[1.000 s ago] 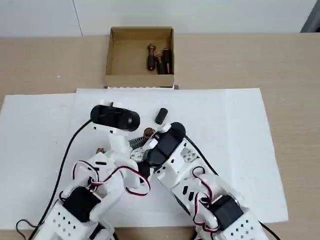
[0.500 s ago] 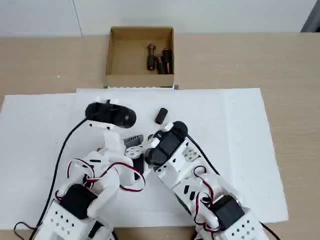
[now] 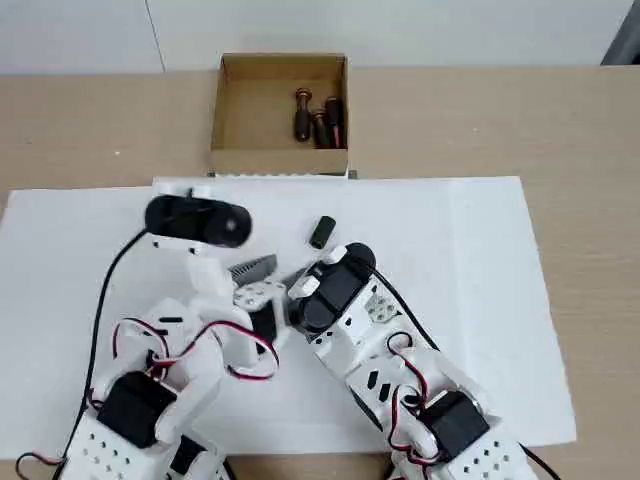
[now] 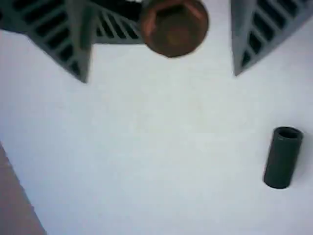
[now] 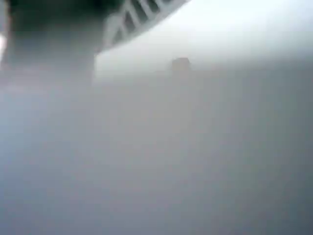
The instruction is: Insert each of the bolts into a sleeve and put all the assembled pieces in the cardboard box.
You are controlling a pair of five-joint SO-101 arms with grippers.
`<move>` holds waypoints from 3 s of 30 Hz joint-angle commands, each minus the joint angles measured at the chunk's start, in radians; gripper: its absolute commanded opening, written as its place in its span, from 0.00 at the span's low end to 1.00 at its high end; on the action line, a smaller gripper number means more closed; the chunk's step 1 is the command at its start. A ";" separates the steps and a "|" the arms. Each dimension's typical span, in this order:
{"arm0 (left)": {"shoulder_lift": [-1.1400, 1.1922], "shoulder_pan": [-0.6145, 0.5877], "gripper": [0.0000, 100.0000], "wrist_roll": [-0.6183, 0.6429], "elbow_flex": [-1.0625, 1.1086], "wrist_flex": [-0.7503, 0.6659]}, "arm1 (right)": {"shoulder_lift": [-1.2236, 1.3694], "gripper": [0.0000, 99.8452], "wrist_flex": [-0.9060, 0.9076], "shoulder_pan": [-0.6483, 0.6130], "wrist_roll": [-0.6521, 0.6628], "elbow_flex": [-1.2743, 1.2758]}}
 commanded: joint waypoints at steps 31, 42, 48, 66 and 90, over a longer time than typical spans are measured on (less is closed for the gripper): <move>-0.012 -0.433 0.00 -0.321 0.479 -0.338 | 0.826 0.00 0.050 0.257 -0.219 -0.798; -0.006 -0.428 0.00 -0.318 0.498 -0.333 | 1.426 0.00 0.045 0.262 -0.127 -1.447; -0.011 -0.427 0.00 -0.319 0.521 -0.334 | 1.744 0.00 0.045 0.286 -0.006 -1.778; -0.012 -0.427 0.00 -0.319 0.593 -0.393 | 2.489 0.04 0.019 0.266 0.468 -2.552; -0.012 -0.425 0.00 -0.316 0.593 -0.393 | 2.523 0.00 0.269 0.229 0.474 -2.770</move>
